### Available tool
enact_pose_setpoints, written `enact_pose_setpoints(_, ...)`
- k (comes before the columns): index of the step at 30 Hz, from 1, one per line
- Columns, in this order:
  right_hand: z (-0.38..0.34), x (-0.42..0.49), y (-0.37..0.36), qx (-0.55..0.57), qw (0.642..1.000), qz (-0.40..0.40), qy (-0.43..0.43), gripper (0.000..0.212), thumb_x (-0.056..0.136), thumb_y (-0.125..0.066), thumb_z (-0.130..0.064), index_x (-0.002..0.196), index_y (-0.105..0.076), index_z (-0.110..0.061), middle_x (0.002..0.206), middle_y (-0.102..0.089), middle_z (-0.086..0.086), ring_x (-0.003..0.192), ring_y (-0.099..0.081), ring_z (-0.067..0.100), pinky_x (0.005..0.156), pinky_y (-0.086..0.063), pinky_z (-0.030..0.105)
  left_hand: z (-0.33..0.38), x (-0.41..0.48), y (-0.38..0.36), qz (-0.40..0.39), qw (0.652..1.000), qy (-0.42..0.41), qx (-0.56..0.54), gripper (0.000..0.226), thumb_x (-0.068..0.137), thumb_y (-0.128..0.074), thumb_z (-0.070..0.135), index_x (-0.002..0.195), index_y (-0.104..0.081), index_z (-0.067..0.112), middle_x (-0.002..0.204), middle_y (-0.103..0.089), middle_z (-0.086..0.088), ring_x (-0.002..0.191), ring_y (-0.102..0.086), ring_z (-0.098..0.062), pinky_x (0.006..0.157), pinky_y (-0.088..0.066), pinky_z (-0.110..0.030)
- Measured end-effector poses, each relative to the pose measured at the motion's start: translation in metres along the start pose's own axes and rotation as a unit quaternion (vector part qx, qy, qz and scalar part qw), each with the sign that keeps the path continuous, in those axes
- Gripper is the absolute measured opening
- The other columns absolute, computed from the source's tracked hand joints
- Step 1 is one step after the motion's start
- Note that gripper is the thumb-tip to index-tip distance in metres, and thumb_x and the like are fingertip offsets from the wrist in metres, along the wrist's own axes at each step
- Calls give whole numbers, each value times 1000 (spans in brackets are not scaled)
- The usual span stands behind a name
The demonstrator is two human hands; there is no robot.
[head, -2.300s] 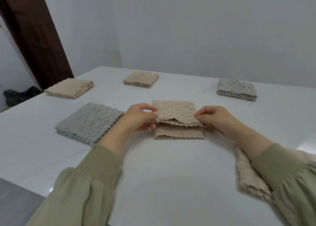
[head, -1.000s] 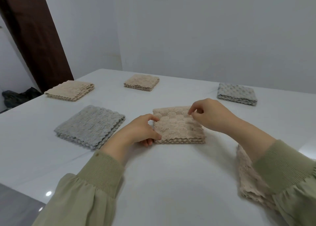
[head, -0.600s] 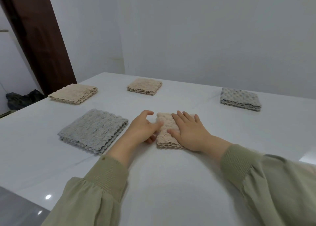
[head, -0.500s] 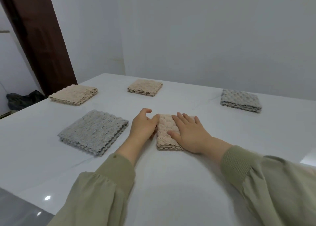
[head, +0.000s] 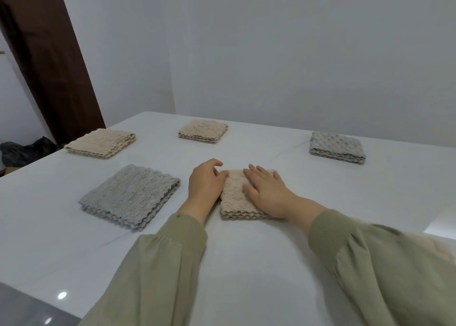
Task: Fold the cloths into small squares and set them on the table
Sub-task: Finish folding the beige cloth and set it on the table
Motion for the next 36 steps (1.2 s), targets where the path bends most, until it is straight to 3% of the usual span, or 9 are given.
enact_pose_setpoints(3,0,0,22,56,997,50,-19,49,102,-19,-28,150,-15,-17,159,-6,1,146,0,14,117,3,44,12,-11,11,40,993,-110,10,32,99,-40,17,126,-57,14,122,-60,-1,115,-47,-15,95,-32,-21)
enact_pose_setpoints(6,1,0,25,-18,998,55,-19,50,102,-19,-28,150,-14,-15,159,-4,2,146,0,16,116,2,46,24,-21,5,-42,974,-201,95,40,100,-33,20,139,-44,15,144,-44,1,135,-28,-15,111,-22,-26)
enact_pose_setpoints(10,7,-5,-5,-87,995,-22,-29,54,101,-16,-38,151,-6,-18,159,0,0,146,1,17,116,0,47,12,-31,-17,-254,918,-153,263,52,102,-15,36,151,-7,20,159,2,5,146,8,-16,118,-3,-44)
enact_pose_setpoints(14,13,-3,-8,-64,997,-25,-32,55,101,-15,-41,151,-5,-22,159,2,-3,146,3,15,116,2,46,9,-29,-19,-279,908,-134,281,53,102,-13,36,151,0,22,159,8,7,145,12,-15,118,-2,-47)
enact_pose_setpoints(17,14,-3,-7,-48,998,-39,-30,55,101,-17,-42,151,-6,-23,159,2,-4,146,4,14,115,2,47,8,-31,-19,-269,917,-140,260,53,102,-16,37,151,-5,22,159,4,7,146,8,-14,118,-3,-45)
enact_pose_setpoints(20,15,-1,2,5,999,-37,-31,54,101,-21,-40,150,-13,-20,159,-5,-1,146,-2,15,116,0,46,6,-27,-13,-179,971,-117,109,49,102,-26,36,147,-28,16,156,-22,-1,144,-16,-17,117,-13,-36)
enact_pose_setpoints(23,24,5,20,120,990,50,-59,49,101,-32,-33,145,-29,-12,153,-27,8,141,-23,22,116,-16,43,3,-15,-5,-102,995,-22,4,48,101,-31,37,143,-36,14,147,-39,-5,137,-31,-22,113,-25,-35)
enact_pose_setpoints(30,54,30,47,73,984,-82,-139,61,83,-65,-39,136,-43,-18,133,-48,4,124,-43,24,105,-36,36,13,20,-5,-216,952,29,214,66,86,-50,59,134,-44,14,137,-43,-8,128,-32,-30,102,-35,-41)
enact_pose_setpoints(36,57,36,53,99,968,-173,-152,41,75,-73,-39,105,-54,-17,108,-57,0,98,-54,20,81,-44,30,18,35,-5,-298,928,73,212,67,76,-68,54,126,-46,16,123,-50,-3,119,-39,-25,91,-42,-35)
Point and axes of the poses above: each hand's wrist, its own x-axis towards the middle knuckle, its own y-axis out of the back of the hand, z = x × y, the point moved 2 cm from there along x, towards the middle knuckle
